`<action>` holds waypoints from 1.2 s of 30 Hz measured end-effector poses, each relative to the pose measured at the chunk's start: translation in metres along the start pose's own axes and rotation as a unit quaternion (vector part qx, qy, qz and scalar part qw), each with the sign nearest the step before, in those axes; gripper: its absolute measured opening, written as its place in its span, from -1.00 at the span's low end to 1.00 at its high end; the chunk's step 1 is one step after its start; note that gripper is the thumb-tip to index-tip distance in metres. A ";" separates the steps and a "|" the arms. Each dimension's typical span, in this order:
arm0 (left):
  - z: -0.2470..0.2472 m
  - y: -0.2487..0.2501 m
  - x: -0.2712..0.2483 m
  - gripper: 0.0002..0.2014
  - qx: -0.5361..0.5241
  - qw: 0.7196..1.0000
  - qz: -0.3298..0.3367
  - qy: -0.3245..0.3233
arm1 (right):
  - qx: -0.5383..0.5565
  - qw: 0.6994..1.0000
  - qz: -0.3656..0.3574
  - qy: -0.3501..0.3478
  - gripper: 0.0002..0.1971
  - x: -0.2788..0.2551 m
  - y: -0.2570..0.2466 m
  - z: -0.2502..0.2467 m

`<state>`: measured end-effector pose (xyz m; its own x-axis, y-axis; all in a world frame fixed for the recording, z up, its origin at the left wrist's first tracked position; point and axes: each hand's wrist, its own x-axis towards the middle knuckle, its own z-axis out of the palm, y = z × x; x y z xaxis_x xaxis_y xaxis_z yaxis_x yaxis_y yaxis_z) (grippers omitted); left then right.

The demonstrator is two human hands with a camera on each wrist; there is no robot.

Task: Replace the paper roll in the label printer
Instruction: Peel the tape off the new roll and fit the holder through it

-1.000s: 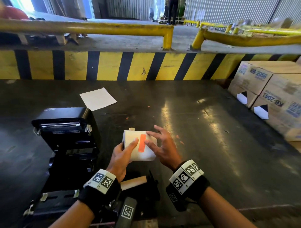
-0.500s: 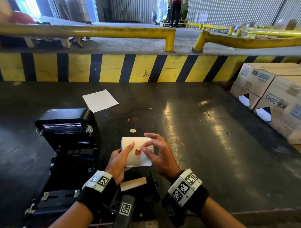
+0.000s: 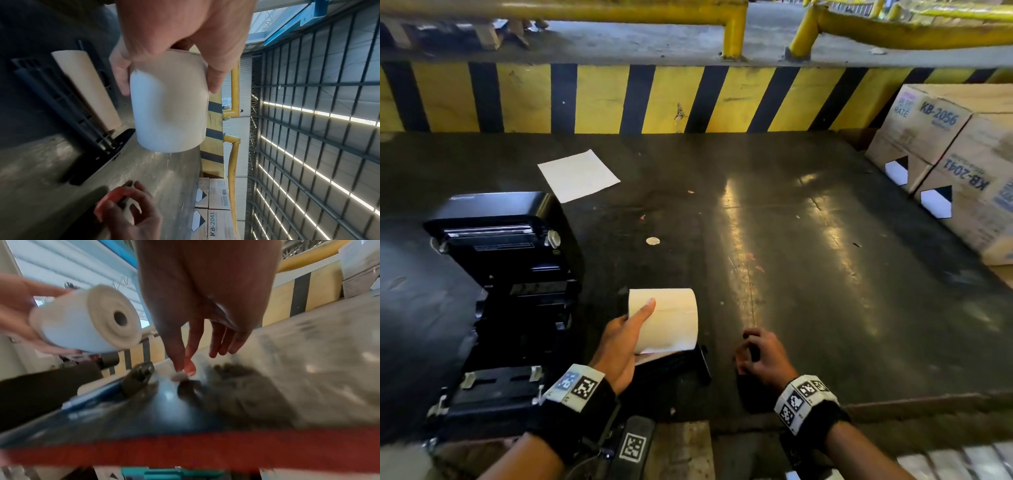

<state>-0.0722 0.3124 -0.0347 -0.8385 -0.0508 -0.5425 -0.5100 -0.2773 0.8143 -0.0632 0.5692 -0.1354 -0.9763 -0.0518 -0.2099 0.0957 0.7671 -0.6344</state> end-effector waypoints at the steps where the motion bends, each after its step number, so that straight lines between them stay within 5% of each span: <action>1: -0.002 -0.003 -0.001 -0.59 0.000 1.000 -0.004 0.003 | -0.018 1.000 -0.003 0.008 -0.77 -0.001 0.004 0.004; 7: -0.010 -0.006 -0.006 -0.63 -0.004 1.000 0.005 0.018 | -0.070 0.997 -0.021 0.015 -0.51 -0.004 0.005 0.000; 16: -0.025 0.004 -0.010 -0.62 -0.040 0.998 0.019 0.039 | -0.072 0.996 -0.044 0.009 -0.67 0.016 -0.041 0.002; 20: -0.035 0.004 -0.007 -0.51 -0.068 0.995 0.008 0.072 | -0.080 0.995 -0.015 -0.064 -0.52 0.012 -0.064 0.017; 23: -0.044 0.003 -0.009 -0.63 -0.097 0.992 0.003 0.083 | -0.094 0.992 -0.017 -0.081 -0.49 0.017 -0.065 0.027; 31: -0.055 0.001 -0.013 -0.67 -0.143 0.985 0.015 0.096 | 0.018 0.999 -0.002 -0.047 -0.81 0.019 -0.076 0.030; 36: -0.057 0.008 -0.013 -0.38 -0.157 0.982 0.034 0.098 | 0.111 0.990 -0.041 0.072 -0.85 0.011 -0.084 -0.006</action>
<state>-0.0546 0.2560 -0.0331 -0.7999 -0.2541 -0.5437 -0.3441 -0.5480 0.7624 -0.0836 0.5080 -0.0797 -0.9986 -0.0047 -0.0521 0.0388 0.6029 -0.7969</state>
